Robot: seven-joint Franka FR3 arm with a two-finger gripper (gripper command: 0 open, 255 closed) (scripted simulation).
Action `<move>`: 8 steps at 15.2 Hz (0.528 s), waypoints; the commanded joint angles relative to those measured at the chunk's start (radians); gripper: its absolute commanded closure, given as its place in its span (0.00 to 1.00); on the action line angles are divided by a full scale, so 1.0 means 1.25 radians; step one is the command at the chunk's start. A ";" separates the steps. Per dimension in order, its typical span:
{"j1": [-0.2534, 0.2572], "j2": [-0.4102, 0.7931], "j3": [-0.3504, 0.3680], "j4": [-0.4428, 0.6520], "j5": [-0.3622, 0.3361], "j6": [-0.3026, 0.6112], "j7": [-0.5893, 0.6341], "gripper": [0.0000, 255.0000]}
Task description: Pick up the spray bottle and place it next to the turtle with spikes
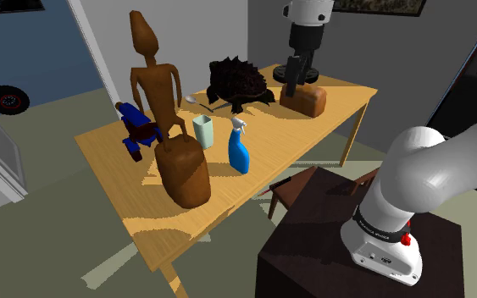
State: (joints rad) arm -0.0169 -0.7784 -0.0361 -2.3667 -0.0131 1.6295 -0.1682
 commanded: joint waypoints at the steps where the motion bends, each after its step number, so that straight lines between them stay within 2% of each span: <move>1: 0.000 0.000 0.000 0.000 0.000 0.000 0.000 0.00; 8: -0.008 -0.025 0.045 -0.220 0.023 0.307 0.091 0.00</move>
State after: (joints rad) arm -0.0242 -0.8098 0.0149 -2.5983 0.0135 1.9437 -0.0681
